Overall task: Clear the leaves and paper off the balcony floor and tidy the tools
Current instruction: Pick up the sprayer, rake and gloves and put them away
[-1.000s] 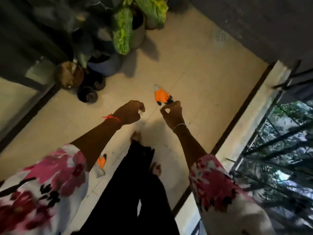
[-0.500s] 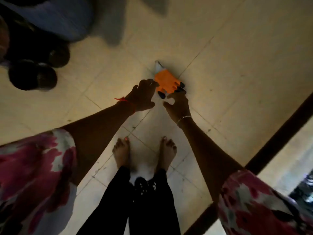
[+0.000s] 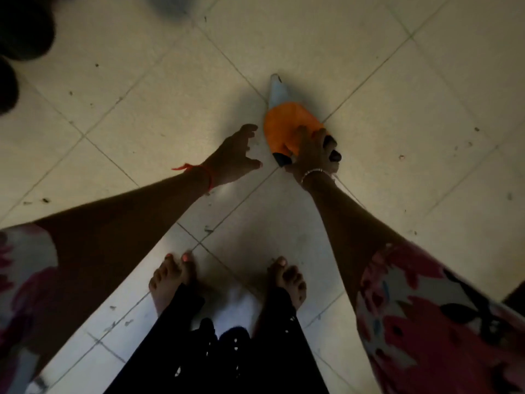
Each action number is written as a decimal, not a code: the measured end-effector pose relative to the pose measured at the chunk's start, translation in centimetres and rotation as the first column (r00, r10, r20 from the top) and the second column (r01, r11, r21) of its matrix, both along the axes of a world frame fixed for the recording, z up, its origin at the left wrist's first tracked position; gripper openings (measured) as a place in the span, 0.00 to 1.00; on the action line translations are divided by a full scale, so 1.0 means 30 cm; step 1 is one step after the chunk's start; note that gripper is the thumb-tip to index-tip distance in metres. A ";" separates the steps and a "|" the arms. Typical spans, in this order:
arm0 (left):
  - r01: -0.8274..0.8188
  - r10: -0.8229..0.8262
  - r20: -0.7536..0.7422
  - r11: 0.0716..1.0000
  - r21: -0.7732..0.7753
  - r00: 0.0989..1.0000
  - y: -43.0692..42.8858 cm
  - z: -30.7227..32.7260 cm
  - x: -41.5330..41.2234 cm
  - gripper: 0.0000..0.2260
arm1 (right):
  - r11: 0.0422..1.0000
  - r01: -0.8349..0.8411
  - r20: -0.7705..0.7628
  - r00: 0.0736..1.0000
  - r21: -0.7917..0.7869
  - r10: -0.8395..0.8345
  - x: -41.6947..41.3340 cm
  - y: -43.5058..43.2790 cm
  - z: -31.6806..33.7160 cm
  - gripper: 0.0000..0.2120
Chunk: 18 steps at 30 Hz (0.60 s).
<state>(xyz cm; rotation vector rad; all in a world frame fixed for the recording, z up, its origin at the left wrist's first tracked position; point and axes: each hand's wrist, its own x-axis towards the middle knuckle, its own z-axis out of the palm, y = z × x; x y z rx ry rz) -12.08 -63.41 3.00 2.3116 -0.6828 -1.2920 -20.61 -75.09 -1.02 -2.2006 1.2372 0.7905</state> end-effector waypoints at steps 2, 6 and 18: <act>-0.068 0.069 -0.098 0.998 0.007 0.993 0.032 -0.028 0.054 0.32 | 0.995 -0.059 -0.024 0.998 -0.082 0.058 -0.008 0.031 0.015 0.28; -0.170 0.162 -0.199 0.985 -0.023 0.967 0.096 0.026 0.067 0.28 | 0.996 0.057 0.114 0.992 -0.065 -0.049 0.004 0.063 0.047 0.14; -0.817 0.717 -0.494 0.577 0.022 0.493 0.367 0.390 0.193 0.23 | 0.942 -0.006 0.537 0.823 0.335 -0.185 0.334 0.413 0.466 0.06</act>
